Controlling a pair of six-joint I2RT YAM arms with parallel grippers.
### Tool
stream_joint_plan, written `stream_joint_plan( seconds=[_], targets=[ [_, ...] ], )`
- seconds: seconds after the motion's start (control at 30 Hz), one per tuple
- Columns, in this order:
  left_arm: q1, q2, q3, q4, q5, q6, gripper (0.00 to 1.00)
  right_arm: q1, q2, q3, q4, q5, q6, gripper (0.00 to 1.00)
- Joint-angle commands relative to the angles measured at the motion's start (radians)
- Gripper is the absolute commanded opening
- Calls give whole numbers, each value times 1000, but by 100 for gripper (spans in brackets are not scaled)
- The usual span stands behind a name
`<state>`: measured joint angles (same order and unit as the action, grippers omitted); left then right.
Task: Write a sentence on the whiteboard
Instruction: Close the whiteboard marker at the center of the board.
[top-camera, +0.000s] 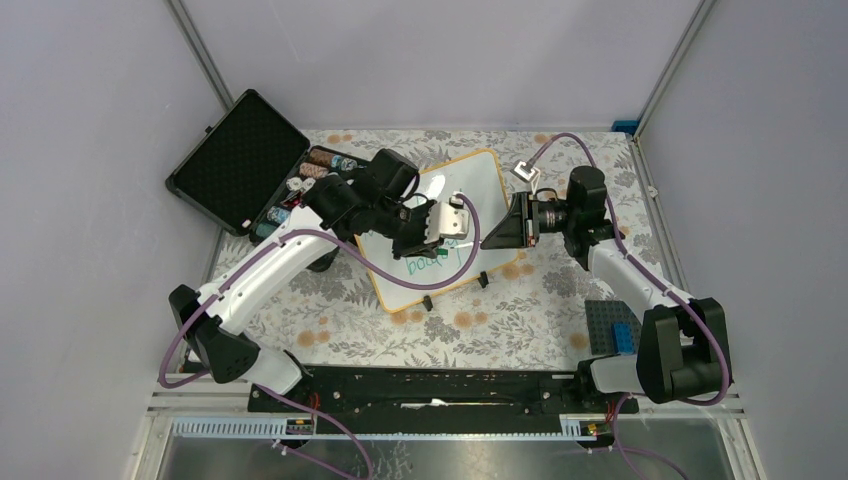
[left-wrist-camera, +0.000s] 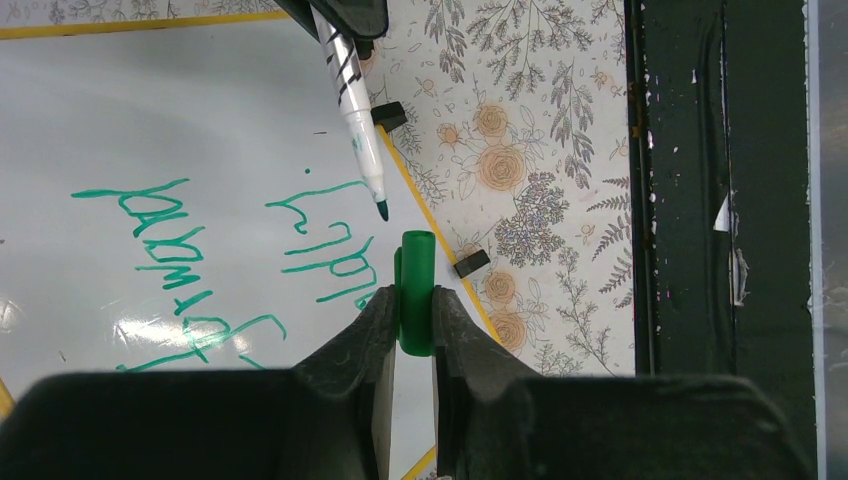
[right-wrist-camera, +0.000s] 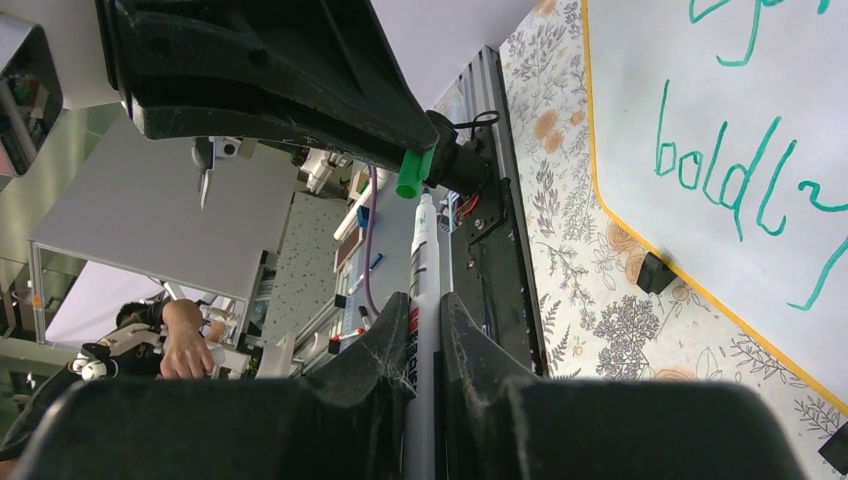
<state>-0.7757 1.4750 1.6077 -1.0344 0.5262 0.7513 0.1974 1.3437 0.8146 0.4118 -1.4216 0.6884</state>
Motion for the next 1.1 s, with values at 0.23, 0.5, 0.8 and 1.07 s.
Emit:
stream_joint_plan(
  seconds=[0.23,0.5,0.8,1.07],
  targets=[
    [-3,11,26,29,-14,-9,0,21,-31,40,-34,-3,-54,0],
    [-12,21,32,30,-17,-14,0,28,-27,44,-36,-1,-54,0],
    [-13,24,38,39,-13,-27,0,30,-24,47,-63,6,-76,0],
    [-15,42,45,76,-18,-86,0,43,-23,98,-219,72,-204,0]
  ],
)
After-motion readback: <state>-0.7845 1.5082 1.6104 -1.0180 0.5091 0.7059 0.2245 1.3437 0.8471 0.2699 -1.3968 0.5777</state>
